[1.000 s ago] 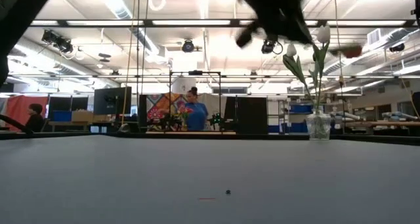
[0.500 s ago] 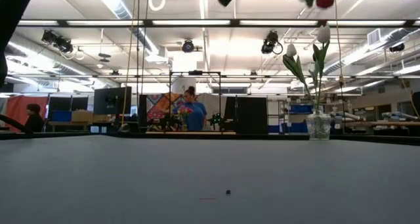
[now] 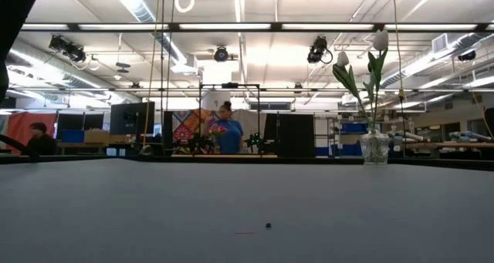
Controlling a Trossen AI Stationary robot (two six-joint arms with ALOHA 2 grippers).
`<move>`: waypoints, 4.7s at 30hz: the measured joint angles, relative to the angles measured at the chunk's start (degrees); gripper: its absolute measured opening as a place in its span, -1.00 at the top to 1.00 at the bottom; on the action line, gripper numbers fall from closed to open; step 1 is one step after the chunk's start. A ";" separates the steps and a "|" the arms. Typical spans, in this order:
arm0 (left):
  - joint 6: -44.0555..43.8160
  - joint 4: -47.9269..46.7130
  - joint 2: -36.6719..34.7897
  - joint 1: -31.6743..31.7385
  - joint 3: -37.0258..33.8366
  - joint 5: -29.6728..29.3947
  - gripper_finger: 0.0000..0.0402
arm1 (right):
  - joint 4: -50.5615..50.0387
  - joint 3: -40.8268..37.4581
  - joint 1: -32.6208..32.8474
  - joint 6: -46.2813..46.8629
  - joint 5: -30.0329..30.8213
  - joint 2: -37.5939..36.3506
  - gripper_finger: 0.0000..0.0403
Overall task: Sort flowers into vase by color
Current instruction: Put the red flower into the yellow vase, then put the pink flower into the yellow vase
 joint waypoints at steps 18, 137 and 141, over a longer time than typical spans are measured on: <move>-0.18 4.20 0.00 -0.02 0.02 0.39 1.00 | 0.91 0.03 -6.24 -3.90 -4.94 0.15 0.41; -3.70 0.65 21.43 -5.48 0.00 6.56 0.24 | -12.62 1.68 18.29 2.56 -32.39 -2.43 -0.03; -0.79 11.30 26.29 -6.12 0.00 6.62 0.24 | -13.11 1.68 15.97 3.85 -33.91 -2.50 -0.02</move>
